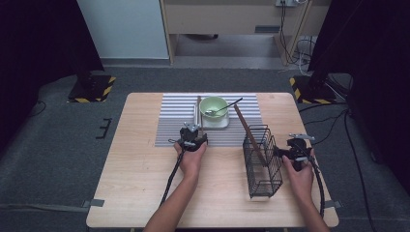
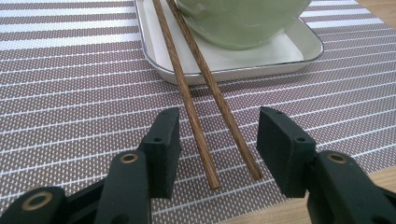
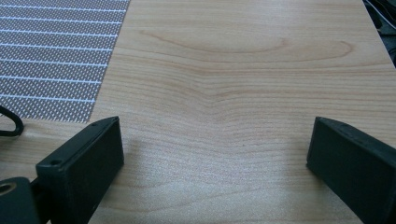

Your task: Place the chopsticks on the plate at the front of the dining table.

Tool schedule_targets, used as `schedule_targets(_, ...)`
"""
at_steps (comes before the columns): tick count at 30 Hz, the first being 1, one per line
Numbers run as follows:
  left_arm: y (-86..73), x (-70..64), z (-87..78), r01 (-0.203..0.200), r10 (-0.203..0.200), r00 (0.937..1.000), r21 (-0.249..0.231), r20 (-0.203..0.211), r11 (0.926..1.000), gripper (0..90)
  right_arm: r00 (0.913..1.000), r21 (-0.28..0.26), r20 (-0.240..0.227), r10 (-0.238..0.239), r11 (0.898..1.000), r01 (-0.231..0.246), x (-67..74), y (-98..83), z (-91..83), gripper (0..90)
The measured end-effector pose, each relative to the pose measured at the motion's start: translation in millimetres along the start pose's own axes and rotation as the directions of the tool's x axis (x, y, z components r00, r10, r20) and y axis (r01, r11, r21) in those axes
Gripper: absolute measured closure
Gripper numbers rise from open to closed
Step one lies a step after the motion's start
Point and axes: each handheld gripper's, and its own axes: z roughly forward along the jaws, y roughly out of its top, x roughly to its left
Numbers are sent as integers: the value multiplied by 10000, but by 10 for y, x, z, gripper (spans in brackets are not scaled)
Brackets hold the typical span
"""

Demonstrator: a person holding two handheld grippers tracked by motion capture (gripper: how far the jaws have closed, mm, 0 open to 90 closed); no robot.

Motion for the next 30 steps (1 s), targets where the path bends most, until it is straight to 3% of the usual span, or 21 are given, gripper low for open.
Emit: schedule_targets(30, -8, 34, 8, -328, 327, 9990, 33, 315, 9995, 699, 10000, -1, 0, 0, 10000, 0, 0, 0, 0, 39)
